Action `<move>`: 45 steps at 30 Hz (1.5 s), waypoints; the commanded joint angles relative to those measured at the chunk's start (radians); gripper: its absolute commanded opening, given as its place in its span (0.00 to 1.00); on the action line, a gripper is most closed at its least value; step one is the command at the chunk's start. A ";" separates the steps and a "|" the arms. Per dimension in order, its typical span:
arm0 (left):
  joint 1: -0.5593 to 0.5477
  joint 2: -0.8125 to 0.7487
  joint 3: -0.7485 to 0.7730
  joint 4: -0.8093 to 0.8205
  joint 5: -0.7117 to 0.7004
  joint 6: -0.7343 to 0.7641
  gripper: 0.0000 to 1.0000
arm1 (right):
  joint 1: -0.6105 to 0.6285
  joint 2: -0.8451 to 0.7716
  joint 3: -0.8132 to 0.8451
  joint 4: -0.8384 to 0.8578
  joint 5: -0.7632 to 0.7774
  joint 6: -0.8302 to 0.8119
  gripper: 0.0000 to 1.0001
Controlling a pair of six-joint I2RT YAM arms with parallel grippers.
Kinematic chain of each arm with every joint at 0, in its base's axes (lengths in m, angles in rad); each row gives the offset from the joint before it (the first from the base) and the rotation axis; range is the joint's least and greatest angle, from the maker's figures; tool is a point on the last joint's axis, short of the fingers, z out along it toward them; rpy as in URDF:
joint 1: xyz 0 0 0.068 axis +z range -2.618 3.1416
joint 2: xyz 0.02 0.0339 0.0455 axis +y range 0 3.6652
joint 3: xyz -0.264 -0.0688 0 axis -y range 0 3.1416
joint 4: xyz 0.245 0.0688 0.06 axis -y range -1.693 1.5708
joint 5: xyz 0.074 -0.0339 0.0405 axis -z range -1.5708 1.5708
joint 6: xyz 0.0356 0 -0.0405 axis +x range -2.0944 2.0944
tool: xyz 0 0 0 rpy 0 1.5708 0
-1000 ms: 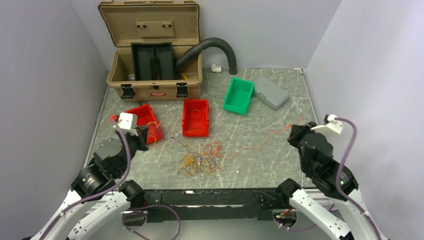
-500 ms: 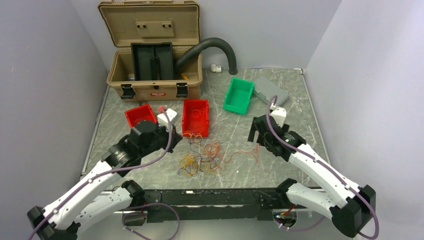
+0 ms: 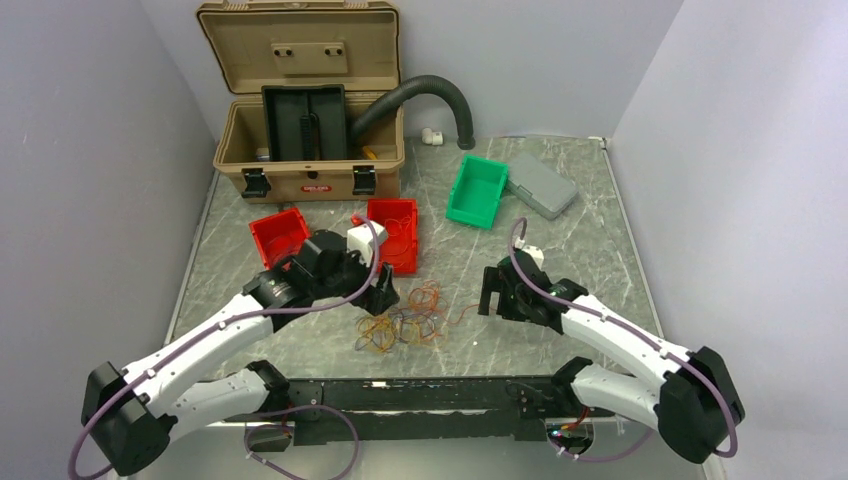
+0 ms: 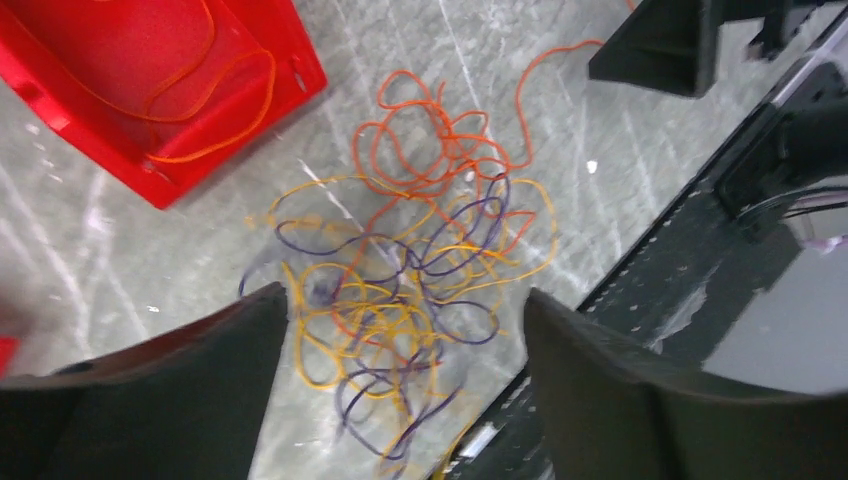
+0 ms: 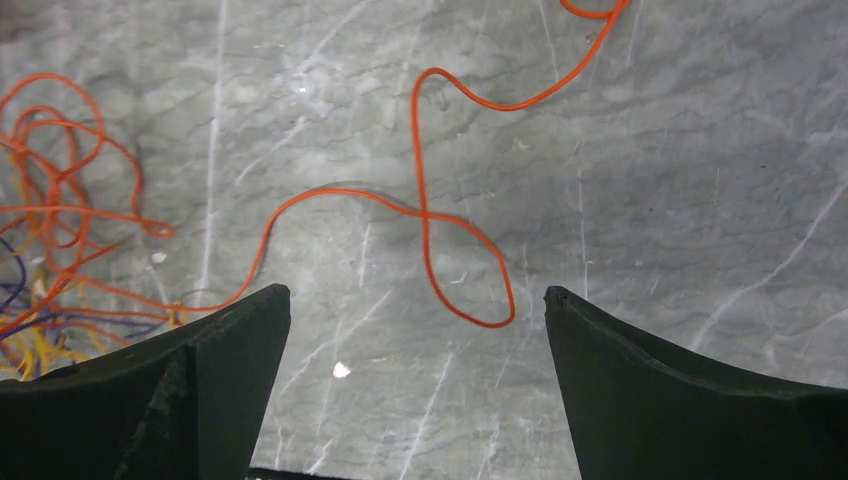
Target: Untangle the cables
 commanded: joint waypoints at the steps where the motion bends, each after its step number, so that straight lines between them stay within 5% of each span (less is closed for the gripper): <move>1: -0.041 0.029 -0.005 0.090 0.013 -0.031 0.99 | 0.004 0.057 -0.030 0.125 0.047 0.057 1.00; 5: -0.083 0.104 0.015 0.110 -0.023 -0.042 0.99 | 0.006 0.154 -0.013 0.134 0.105 0.060 0.93; 7: -0.107 0.160 0.033 0.109 -0.047 -0.052 0.99 | 0.008 0.183 0.013 0.084 0.158 0.082 0.75; 11: -0.156 0.285 0.074 0.108 -0.089 -0.074 0.99 | 0.008 0.115 0.033 -0.020 0.280 0.125 0.21; 14: -0.175 0.365 0.088 0.127 -0.101 -0.081 0.99 | 0.004 0.013 0.054 -0.067 0.323 0.133 0.00; 18: -0.187 0.468 0.094 0.177 -0.080 -0.085 0.99 | 0.002 -0.080 0.149 -0.191 0.410 0.151 0.00; 20: -0.190 0.518 0.092 0.209 -0.062 -0.083 0.91 | 0.002 -0.116 0.205 -0.267 0.456 0.163 0.00; 22: -0.191 0.572 0.097 0.222 -0.069 -0.083 0.65 | -0.003 -0.155 0.270 -0.339 0.528 0.173 0.00; 25: -0.189 0.618 0.087 0.217 -0.122 -0.100 0.06 | -0.020 -0.214 0.396 -0.445 0.690 0.176 0.00; 26: -0.188 0.616 0.076 0.209 -0.147 -0.110 0.00 | -0.029 -0.230 0.438 -0.477 0.736 0.171 0.00; 32: -0.171 0.361 -0.087 0.143 -0.371 -0.189 0.00 | -0.075 -0.274 0.645 -0.585 0.951 0.113 0.00; 39: -0.008 -0.079 -0.214 -0.058 -0.456 -0.249 0.00 | -0.076 -0.306 0.739 -0.597 1.049 0.060 0.00; 45: 0.034 -0.255 -0.187 -0.111 -0.423 -0.208 0.00 | -0.077 -0.323 0.663 -0.365 0.650 -0.178 0.00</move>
